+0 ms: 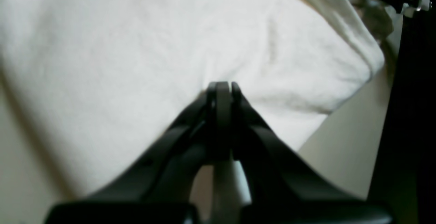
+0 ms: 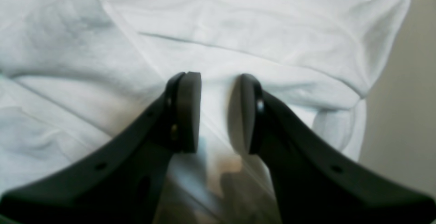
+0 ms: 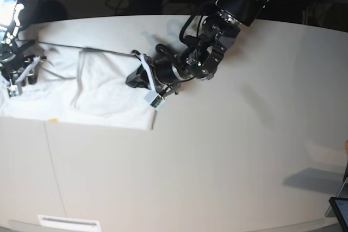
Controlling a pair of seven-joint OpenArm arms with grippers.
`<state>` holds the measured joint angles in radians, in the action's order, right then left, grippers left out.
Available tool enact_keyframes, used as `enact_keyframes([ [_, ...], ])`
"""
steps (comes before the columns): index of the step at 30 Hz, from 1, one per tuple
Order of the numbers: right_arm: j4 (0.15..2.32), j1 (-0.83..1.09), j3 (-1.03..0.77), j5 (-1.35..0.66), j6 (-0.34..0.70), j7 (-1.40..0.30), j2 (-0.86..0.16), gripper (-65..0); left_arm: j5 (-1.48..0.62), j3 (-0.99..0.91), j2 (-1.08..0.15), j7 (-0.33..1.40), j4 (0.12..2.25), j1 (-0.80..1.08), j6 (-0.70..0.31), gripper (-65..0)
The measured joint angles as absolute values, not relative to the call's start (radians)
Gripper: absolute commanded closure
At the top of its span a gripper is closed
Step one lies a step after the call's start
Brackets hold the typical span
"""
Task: Fold the T-shirt properly
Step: 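Lay the folded end down, open the left gripper and withdraw it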
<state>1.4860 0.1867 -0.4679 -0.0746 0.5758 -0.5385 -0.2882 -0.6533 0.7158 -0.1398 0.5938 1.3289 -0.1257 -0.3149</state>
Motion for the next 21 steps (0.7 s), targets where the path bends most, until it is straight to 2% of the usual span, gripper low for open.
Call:
enact_keyframes([
  [6, 1.586, 0.197, -0.427, -0.072, 0.586, -0.59, -0.284, -19.7, -0.656, 0.71, -0.208, 0.589, 1.402, -0.083, -0.313, 0.0],
  [12, 1.7, 0.188, -0.427, -0.071, 0.582, -0.661, -0.287, -19.7, -0.651, 0.599, -0.229, 0.59, 1.484, 0.027, -0.31, 0.0],
  [21, 1.712, 0.182, -0.404, -0.079, 0.587, -0.727, -0.287, -20.3, -0.604, 0.497, -0.266, 0.714, 1.658, 0.143, -0.281, 0.0],
])
